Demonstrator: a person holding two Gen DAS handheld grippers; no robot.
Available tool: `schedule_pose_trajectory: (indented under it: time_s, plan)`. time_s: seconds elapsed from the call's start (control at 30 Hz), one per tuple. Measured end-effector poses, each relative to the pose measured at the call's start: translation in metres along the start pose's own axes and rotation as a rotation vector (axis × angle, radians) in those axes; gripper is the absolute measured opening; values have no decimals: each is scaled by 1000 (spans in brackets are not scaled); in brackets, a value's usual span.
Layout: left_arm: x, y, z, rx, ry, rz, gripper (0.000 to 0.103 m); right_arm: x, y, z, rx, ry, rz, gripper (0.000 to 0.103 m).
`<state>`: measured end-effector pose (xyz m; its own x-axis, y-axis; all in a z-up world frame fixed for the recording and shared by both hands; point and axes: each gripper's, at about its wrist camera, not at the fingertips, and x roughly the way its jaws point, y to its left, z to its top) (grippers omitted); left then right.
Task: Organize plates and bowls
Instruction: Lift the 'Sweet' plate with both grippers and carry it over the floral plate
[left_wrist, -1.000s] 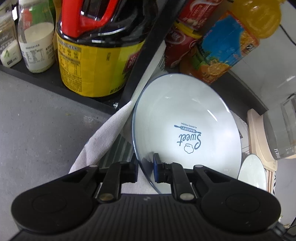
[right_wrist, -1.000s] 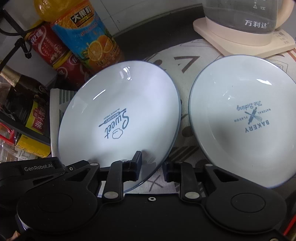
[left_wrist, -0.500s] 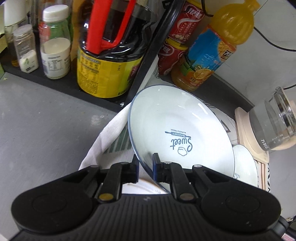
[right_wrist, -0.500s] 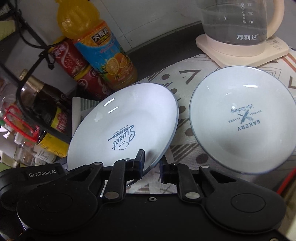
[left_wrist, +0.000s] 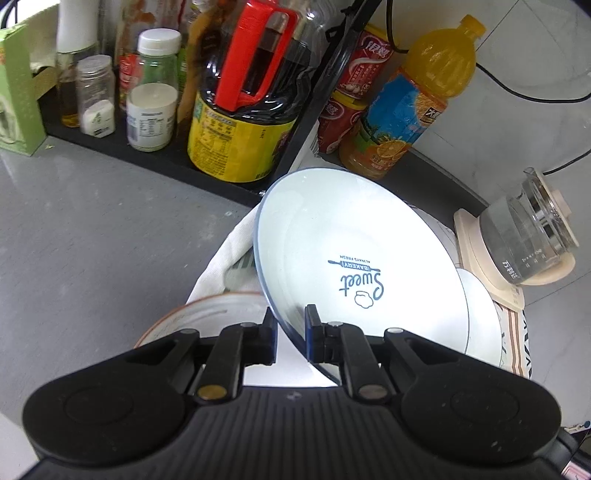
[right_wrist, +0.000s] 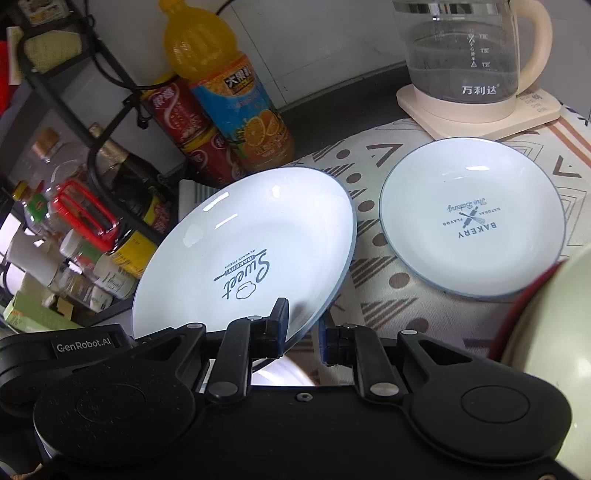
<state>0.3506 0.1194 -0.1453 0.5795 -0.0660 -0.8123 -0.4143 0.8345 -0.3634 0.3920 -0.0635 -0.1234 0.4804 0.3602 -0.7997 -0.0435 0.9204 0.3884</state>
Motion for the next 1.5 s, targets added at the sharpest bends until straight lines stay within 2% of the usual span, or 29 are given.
schedule_pose_trajectory:
  time_s: [0.5, 0.83, 1.5]
  plan:
    - [-43, 21, -59, -40, -3, 5, 12, -40, 3, -51, -64, -3, 11, 16]
    - [-57, 28, -91, -63, 12, 12, 13, -59, -5, -77, -103, 3, -6, 16]
    - [-54, 48, -115, -127, 63, 35, 15, -66, -3, -96, -177, 13, -16, 16]
